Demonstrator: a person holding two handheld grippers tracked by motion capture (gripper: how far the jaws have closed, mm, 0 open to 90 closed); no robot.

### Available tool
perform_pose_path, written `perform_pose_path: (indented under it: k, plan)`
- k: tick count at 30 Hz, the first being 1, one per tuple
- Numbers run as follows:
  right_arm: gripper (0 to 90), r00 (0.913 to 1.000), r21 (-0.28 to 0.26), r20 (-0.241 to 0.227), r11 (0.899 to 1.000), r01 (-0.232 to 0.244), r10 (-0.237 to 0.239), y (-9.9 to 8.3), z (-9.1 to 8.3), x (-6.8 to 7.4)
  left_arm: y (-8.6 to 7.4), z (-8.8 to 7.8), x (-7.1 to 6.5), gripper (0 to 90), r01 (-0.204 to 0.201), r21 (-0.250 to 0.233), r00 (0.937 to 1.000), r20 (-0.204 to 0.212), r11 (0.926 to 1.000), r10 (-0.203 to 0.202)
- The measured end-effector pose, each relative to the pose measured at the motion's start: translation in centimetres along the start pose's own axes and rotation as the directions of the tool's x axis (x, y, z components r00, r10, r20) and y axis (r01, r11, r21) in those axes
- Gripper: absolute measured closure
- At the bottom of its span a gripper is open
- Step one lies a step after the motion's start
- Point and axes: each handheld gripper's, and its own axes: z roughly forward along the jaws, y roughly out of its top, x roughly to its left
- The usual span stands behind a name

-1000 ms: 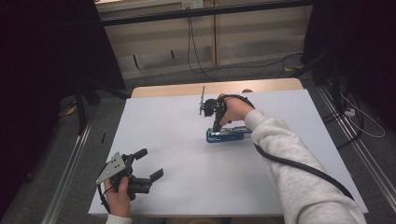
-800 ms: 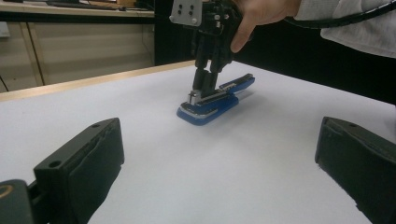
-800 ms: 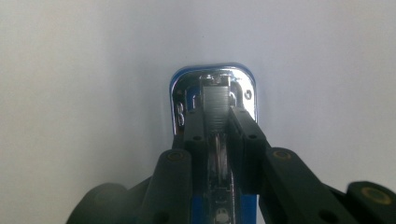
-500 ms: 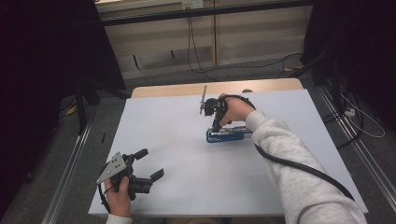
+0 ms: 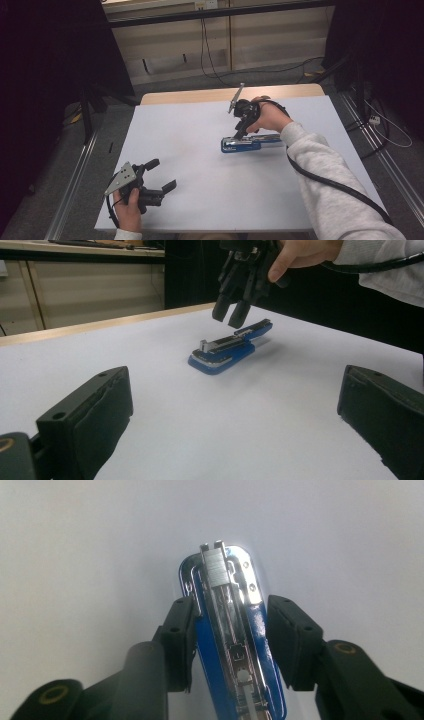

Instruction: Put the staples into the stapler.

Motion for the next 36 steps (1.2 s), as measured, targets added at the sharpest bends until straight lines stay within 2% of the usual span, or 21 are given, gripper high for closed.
perform_pose_path:
  k: [3, 4, 5, 6, 8, 11, 14, 17, 19, 20, 22, 23, 24, 28, 31, 32, 36]
  plan:
    - [46.6, 0.9972, -0.056, 0.014, 0.996, -0.072, 0.073, -1.2, -0.4, -0.2, 0.2, 0.3, 0.0, 1.3, 0.003, 0.006, 1.0000, 0.001, 1.0000, -0.003]
    - [41.3, 0.9936, -0.094, 0.014, 0.989, -0.111, 0.113, -2.0, -0.7, -0.4, 0.3, 0.4, -0.1, 1.3, 0.006, 0.007, 1.0000, 0.002, 1.0000, -0.006]
    - [41.3, 0.9936, -0.094, 0.014, 0.989, -0.111, 0.113, -2.0, -0.7, -0.4, 0.3, 0.5, -0.1, 1.3, 0.012, 0.007, 0.9999, 0.004, 0.9999, -0.012]
    - [38.0, 0.9922, -0.116, 0.014, 0.986, -0.122, 0.124, -2.4, -0.8, -0.5, 0.4, 0.6, -0.1, 1.3, 0.010, 0.008, 0.9999, 0.009, 0.9999, -0.010]
    - [36.5, 0.9855, -0.146, 0.009, 0.975, -0.166, 0.169, -3.2, -1.1, -0.6, 0.5, 0.9, -0.1, 1.3, 0.023, 0.015, 0.9997, 0.013, 0.9996, -0.023]
    - [29.4, 0.9824, -0.165, 0.016, 0.970, -0.181, 0.186, -4.1, -1.2, -0.6, 0.7, 1.5, 0.0, 1.2, 0.030, 0.046, 0.9993, 0.022, 0.9985, -0.031]
    - [26.9, 0.9792, -0.171, 0.026, 0.966, -0.194, 0.201, -4.9, -1.3, -0.4, 1.0, 2.0, -0.1, 1.4, 0.036, 0.065, 0.9983, 0.044, 0.9972, -0.039]
    - [25.9, 0.9736, -0.192, 0.018, 0.956, -0.220, 0.227, -5.6, -1.3, -0.2, 1.1, 2.6, -0.1, 1.3, 0.041, 0.083, 0.9978, 0.048, 0.9957, -0.045]
    - [22.0, 0.9709, -0.205, 0.043, 0.953, -0.222, 0.236, -6.0, -1.4, 0.0, 1.1, 2.9, -0.1, 1.5, 0.050, 0.090, 0.9977, 0.042, 0.9947, -0.054]
    - [21.8, 0.9663, -0.221, 0.039, 0.945, -0.240, 0.254, -6.4, -1.5, 0.2, 1.1, 3.0, -0.1, 1.5, 0.051, 0.099, 0.9973, 0.046, 0.9937, -0.056]
    - [21.5, 0.9651, -0.227, 0.043, 0.943, -0.242, 0.258, -6.7, -1.5, 0.2, 1.1, 3.2, 0.0, 1.5, 0.059, 0.102, 0.9967, 0.050, 0.9931, -0.064]
    - [19.3, 0.9607, -0.227, 0.041, 0.939, -0.259, 0.275, -7.1, -1.5, 0.5, 1.1, 3.3, 0.0, 1.4, 0.060, 0.106, 0.9965, 0.051, 0.9925, -0.066]
    - [19.3, 0.9607, -0.227, 0.041, 0.939, -0.259, 0.275, -7.1, -1.5, 0.5, 1.1, 3.5, 0.0, 1.4, 0.063, 0.112, 0.9963, 0.050, 0.9917, -0.069]
    - [18.2, 0.9503, -0.245, 0.054, 0.927, -0.285, 0.307, -8.4, -1.5, 0.8, 1.3, 3.9, -0.1, 1.5, 0.065, 0.123, 0.9963, 0.049, 0.9903, -0.071]
    - [17.7, 0.9507, -0.264, 0.060, 0.923, -0.279, 0.304, -8.9, -1.6, 0.9, 1.3, 4.4, -0.1, 1.4, 0.061, 0.138, 0.9960, 0.057, 0.9886, -0.069]
    - [17.5, 0.9464, -0.268, 0.062, 0.919, -0.290, 0.317, -9.1, -1.6, 1.0, 1.3, 4.5, -0.2, 1.4, 0.062, 0.137, 0.9958, 0.058, 0.9885, -0.071]
    - [16.9, 0.9418, -0.284, 0.092, 0.915, -0.286, 0.323, -9.8, -2.0, 1.3, 1.4, 5.1, -0.1, 1.4, 0.066, 0.153, 0.9950, 0.064, 0.9860, -0.077]
